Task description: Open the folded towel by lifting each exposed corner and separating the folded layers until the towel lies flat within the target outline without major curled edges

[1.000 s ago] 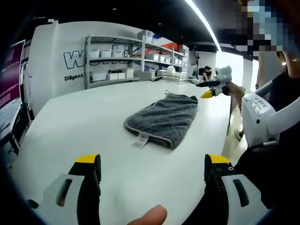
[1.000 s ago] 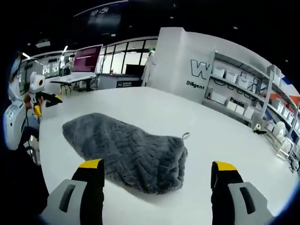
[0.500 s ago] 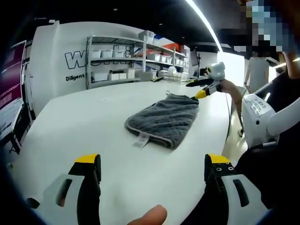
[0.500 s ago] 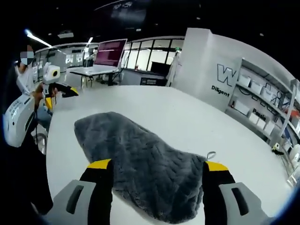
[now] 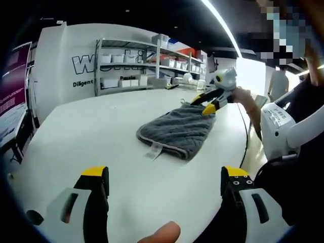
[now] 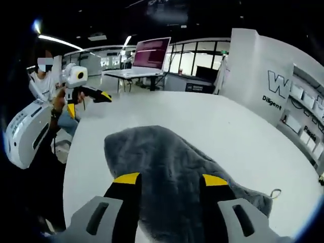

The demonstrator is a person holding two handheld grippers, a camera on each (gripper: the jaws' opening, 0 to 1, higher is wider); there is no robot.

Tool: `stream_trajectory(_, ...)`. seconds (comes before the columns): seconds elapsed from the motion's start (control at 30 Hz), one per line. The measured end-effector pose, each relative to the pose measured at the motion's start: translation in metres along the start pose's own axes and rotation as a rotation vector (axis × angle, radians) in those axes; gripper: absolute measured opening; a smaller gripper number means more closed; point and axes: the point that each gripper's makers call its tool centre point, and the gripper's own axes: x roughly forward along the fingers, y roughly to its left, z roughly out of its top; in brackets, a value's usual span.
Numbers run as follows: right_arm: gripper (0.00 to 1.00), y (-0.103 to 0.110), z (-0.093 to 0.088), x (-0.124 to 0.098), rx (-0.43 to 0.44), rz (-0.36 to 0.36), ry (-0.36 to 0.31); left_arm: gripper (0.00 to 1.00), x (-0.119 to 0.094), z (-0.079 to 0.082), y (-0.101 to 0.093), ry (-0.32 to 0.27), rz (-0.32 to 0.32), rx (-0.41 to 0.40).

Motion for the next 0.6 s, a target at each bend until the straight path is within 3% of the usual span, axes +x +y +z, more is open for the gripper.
stream_trajectory(0.23,0.38,0.014,-0.014,0.022,0.035,0.076,0.059,0.9,0.003,-0.007,0.004,0.017,0.008,-0.012)
stream_trajectory(0.37,0.31,0.013,-0.027,0.031,0.028,0.059,0.103,0.9,0.006,-0.008,0.002,0.018,-0.004,-0.015)
stream_trajectory(0.6,0.24,0.014,-0.028,0.036,-0.002,0.055,0.117,0.9,0.008,-0.006,-0.001,0.015,-0.014,-0.006)
